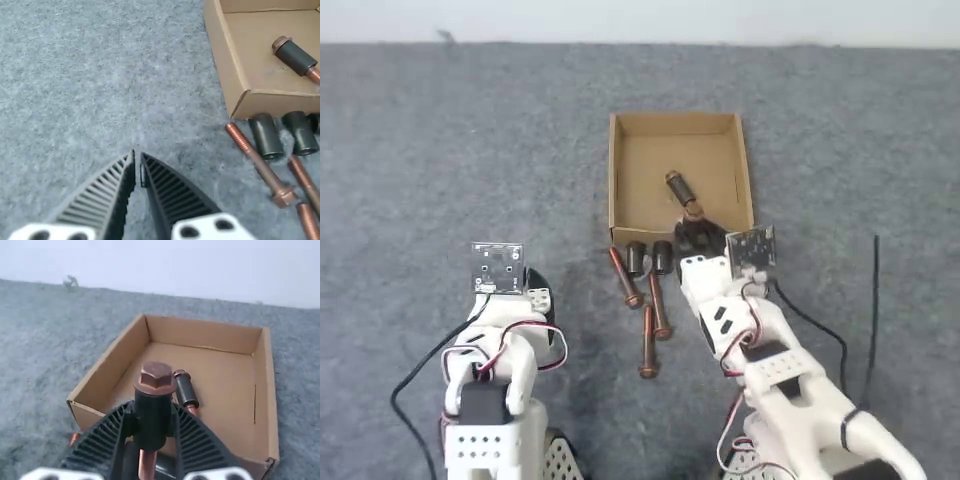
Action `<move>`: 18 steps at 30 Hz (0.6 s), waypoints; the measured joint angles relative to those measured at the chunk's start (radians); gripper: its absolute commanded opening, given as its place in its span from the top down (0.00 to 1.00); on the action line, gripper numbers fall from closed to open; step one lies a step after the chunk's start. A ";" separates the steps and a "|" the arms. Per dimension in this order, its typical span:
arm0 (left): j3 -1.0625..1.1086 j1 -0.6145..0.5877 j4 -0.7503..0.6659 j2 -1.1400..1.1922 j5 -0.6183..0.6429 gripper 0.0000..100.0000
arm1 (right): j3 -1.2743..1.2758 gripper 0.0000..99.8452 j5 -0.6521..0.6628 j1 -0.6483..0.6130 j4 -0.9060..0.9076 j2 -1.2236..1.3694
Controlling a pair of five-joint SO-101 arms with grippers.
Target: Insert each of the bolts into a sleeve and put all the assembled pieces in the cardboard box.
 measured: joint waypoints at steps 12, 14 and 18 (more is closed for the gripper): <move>0.000 0.000 0.000 0.000 0.000 0.99 | -0.496 0.99 0.000 0.097 0.471 0.137; 0.000 0.000 0.000 0.000 0.000 0.99 | -0.603 0.99 0.000 0.094 0.531 0.218; 0.000 0.000 0.000 0.000 0.000 0.99 | -0.842 0.99 0.040 0.095 0.660 0.427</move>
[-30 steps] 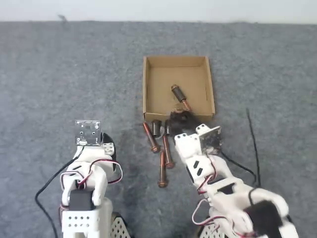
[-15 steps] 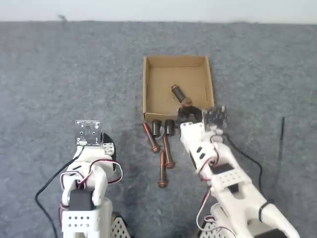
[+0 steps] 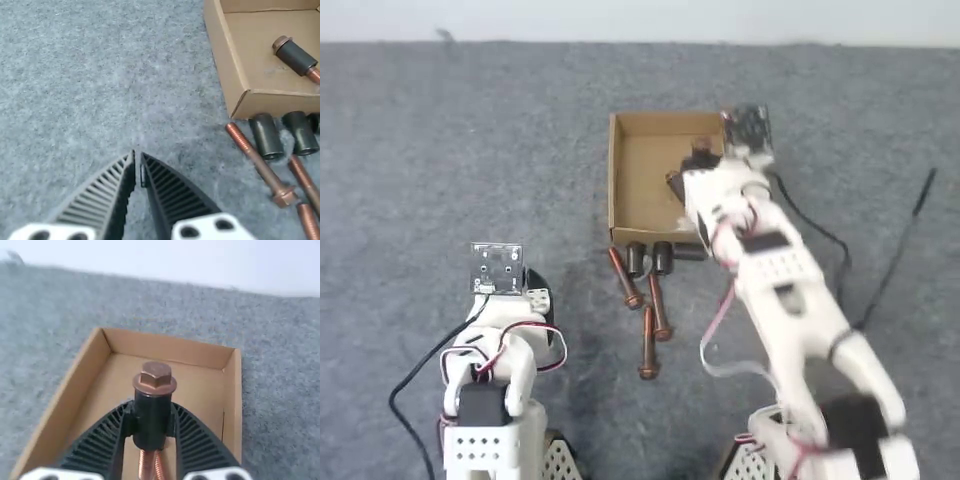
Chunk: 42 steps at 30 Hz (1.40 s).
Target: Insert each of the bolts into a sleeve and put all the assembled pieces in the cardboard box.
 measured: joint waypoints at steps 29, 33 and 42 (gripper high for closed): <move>0.000 0.000 -0.015 0.000 0.000 0.99 | -0.902 0.87 0.146 0.064 0.766 0.690; 0.000 0.000 -0.015 0.000 0.000 0.99 | -0.910 0.98 0.146 0.058 0.775 0.689; 0.000 0.000 -0.015 0.000 0.000 0.99 | -0.910 0.99 0.146 0.057 0.976 0.589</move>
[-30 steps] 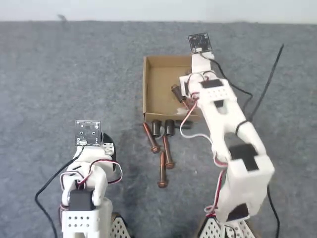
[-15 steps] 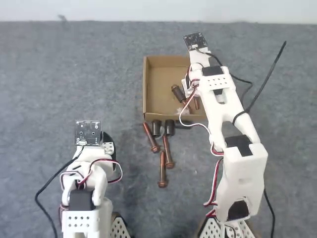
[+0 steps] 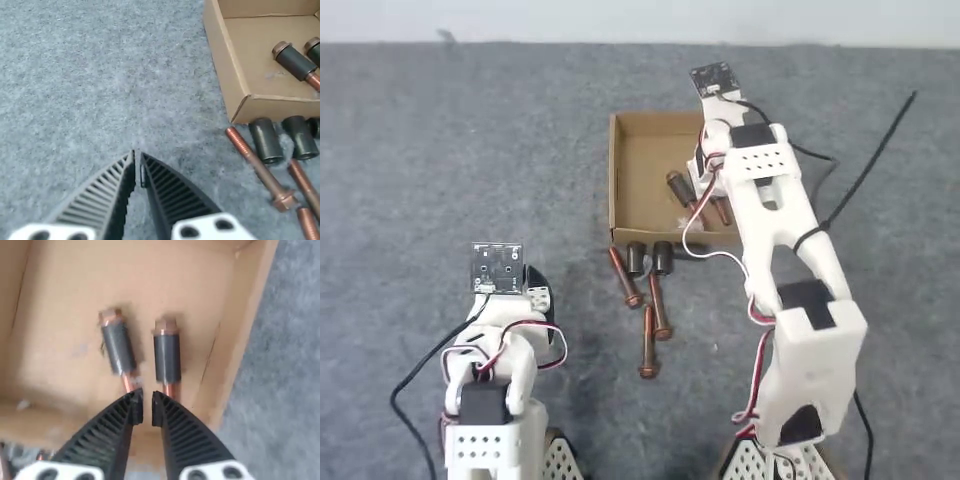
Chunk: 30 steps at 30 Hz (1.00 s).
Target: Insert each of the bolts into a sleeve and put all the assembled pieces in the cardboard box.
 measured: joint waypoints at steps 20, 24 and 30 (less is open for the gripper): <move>0.000 0.000 0.000 0.000 0.000 0.99 | 0.459 0.99 0.002 -0.203 0.233 -0.414; 0.000 0.000 0.000 0.000 0.000 0.99 | 0.672 0.99 0.002 -0.242 0.094 -0.559; 0.000 0.000 0.000 0.000 0.000 0.99 | 0.787 0.99 0.089 -0.242 -0.048 -0.586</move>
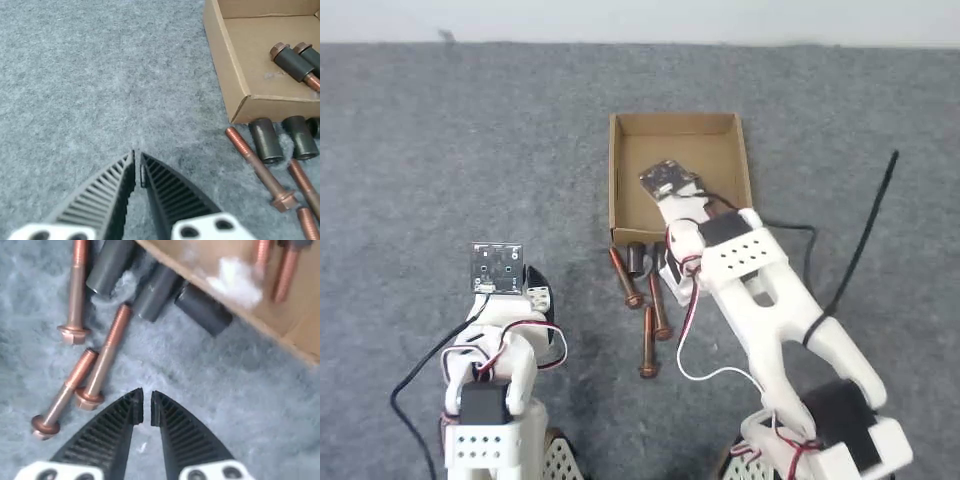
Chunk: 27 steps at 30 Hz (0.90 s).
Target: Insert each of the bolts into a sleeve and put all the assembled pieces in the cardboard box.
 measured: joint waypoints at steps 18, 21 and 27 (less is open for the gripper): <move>0.000 0.000 0.000 0.000 0.000 0.99 | -0.023 0.85 0.330 0.023 -0.245 0.242; 0.000 0.000 0.000 0.000 0.000 0.99 | -0.061 0.89 0.365 0.031 -0.190 0.242; 0.000 0.000 0.000 0.000 0.000 0.99 | -0.137 0.90 0.384 0.058 -0.147 0.247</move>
